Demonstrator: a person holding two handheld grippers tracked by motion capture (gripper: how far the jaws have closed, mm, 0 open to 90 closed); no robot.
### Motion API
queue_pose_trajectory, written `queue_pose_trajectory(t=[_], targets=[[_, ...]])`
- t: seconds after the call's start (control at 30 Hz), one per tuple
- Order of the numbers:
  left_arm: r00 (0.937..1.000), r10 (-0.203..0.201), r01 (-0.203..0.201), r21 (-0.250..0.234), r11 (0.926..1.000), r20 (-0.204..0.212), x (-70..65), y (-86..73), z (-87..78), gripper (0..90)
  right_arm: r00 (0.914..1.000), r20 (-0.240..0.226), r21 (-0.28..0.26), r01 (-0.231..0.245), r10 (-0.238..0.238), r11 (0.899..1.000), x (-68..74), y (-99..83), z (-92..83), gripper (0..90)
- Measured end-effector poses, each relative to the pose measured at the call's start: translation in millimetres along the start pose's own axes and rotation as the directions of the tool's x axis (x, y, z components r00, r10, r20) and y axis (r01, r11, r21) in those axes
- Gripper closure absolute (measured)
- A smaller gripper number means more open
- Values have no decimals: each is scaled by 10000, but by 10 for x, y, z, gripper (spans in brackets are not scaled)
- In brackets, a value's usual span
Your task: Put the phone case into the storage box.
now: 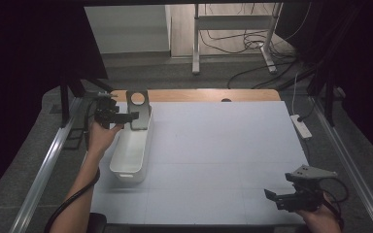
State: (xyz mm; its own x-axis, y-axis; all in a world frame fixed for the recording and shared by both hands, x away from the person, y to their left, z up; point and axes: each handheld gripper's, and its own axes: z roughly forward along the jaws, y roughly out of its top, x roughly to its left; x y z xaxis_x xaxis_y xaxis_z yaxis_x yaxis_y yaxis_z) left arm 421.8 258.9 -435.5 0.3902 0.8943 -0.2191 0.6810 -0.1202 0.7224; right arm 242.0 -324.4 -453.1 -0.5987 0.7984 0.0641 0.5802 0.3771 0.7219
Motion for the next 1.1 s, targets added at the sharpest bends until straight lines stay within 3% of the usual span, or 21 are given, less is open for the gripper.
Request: queue_pose_trajectory(t=[0.93,1.1], targets=[[9949,851,-835,-325,9960,542,-240,-150,-70,8,9999,-133,2,-78,78,10000,-14,0,1,17],[9923,945,-906,-502,9946,799,-286,-170,-85,8,9999,-100,63,-128,129,9999,-18,1,4,0]])
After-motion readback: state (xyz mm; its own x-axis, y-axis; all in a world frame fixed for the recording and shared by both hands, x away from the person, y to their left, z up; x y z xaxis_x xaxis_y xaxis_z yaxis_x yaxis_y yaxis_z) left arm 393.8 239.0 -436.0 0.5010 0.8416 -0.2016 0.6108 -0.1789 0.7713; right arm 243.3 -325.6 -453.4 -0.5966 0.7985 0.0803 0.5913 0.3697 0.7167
